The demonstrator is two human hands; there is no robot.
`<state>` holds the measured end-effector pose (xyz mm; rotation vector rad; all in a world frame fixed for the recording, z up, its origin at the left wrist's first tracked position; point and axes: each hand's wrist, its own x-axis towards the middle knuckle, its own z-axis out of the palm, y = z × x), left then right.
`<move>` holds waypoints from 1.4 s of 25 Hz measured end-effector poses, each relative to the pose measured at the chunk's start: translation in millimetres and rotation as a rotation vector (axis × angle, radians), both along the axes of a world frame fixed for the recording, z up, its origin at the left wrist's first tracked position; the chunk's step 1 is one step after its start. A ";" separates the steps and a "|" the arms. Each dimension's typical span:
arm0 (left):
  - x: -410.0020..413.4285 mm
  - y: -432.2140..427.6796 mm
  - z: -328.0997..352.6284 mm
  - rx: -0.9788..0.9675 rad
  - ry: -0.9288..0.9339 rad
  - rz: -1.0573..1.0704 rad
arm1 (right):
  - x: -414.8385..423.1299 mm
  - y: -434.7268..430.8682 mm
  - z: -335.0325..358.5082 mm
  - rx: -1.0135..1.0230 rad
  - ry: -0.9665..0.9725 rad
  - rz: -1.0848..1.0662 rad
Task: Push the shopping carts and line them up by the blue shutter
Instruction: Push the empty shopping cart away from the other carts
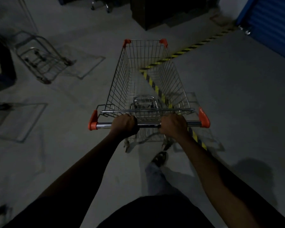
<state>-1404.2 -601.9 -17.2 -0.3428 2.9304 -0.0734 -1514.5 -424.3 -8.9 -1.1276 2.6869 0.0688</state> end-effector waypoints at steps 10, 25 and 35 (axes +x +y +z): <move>-247.1 -80.9 -9.1 0.004 0.057 -0.187 | -209.2 -60.0 0.2 -0.040 -0.005 -0.162; -543.5 -152.6 -21.4 -0.054 0.108 -0.497 | -458.5 -110.3 -6.1 -0.065 0.006 -0.385; -733.7 -190.8 -11.2 -0.018 0.004 -0.579 | -617.8 -159.0 -5.2 -0.049 0.075 -0.645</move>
